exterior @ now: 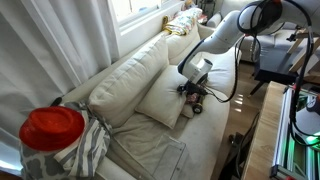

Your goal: Pick up the white pillow and place it on the left corner on the couch

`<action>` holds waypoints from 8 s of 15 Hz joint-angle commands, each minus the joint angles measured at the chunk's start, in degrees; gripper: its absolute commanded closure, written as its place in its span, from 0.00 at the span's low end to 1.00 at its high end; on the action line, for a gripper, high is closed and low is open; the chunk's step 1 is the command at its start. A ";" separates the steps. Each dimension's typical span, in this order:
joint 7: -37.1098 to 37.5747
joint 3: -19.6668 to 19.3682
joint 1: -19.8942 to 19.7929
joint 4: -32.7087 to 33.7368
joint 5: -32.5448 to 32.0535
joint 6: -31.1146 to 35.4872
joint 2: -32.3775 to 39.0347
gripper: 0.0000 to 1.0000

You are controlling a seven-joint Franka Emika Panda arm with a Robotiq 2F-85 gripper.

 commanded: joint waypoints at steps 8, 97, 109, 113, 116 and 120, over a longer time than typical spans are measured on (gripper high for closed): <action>-0.40 1.75 0.81 -9.51 1.35 5.11 -9.84 0.99; 20.02 16.71 20.70 9.51 -45.96 -6.29 -4.06 0.00; 27.87 10.45 13.01 -8.46 -46.43 -20.92 -23.08 0.00; 20.88 11.93 6.58 -16.15 -45.95 -24.89 -29.54 0.00; 14.09 13.07 1.18 -21.08 -44.57 -32.66 -35.22 0.00; 4.21 12.94 -4.14 -27.28 -37.38 -37.04 -43.77 0.00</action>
